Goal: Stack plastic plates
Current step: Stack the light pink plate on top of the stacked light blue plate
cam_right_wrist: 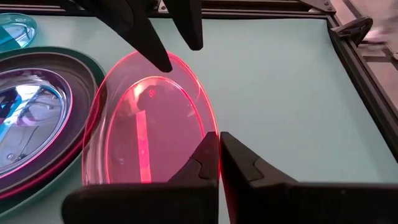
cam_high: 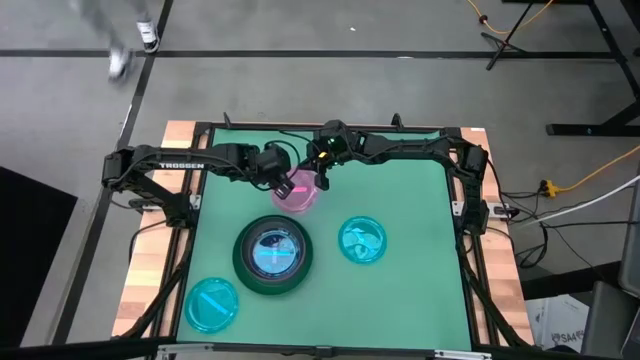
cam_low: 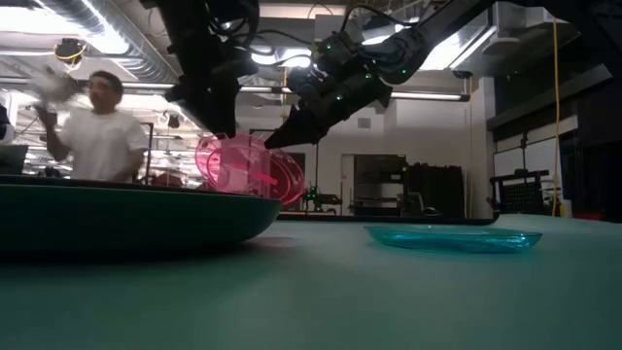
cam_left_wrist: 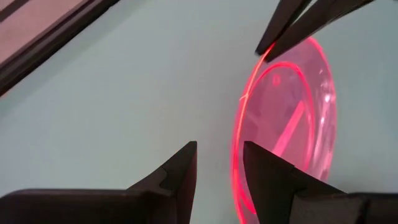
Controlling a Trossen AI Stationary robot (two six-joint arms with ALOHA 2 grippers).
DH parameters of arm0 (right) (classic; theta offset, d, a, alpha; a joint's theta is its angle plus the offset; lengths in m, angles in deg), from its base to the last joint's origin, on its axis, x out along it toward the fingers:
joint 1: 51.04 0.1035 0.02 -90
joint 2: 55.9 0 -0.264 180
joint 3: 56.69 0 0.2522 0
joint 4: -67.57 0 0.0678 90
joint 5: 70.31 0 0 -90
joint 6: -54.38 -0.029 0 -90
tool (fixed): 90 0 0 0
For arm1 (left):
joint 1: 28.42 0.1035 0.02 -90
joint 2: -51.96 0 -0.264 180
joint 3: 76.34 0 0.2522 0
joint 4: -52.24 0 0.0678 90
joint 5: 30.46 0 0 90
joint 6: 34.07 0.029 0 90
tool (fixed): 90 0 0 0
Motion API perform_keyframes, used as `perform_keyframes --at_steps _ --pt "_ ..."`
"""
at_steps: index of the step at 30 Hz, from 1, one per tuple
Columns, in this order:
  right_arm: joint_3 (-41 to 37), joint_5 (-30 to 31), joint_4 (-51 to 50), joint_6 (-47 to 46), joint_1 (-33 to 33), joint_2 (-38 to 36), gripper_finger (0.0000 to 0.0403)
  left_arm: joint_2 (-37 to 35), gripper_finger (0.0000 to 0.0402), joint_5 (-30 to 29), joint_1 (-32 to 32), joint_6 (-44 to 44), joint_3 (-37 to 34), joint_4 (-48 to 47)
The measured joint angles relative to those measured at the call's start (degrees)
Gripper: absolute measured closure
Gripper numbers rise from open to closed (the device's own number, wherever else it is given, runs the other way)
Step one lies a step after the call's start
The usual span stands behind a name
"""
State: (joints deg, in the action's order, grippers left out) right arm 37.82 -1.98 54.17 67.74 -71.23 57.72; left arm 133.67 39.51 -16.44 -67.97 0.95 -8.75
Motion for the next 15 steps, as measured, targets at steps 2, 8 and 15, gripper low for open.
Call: perform_keyframes --at_steps 2,8,15 --pt "0.0 -0.01 0.0 0.0 0.0 0.0 0.0403 0.0 0.0278 0.1 0.0 -0.35 -0.02 -0.82" --pt "0.0 -0.02 0.02 0.0 0.0 0.0 0.0403 0.02 0.0278 1.63 -0.02 -0.43 -0.02 -0.91" --pt "0.0 -0.02 0.02 0.02 0.0 0.0 0.0403 0.02 0.0278 1.68 -0.02 -0.45 -0.02 -0.89"
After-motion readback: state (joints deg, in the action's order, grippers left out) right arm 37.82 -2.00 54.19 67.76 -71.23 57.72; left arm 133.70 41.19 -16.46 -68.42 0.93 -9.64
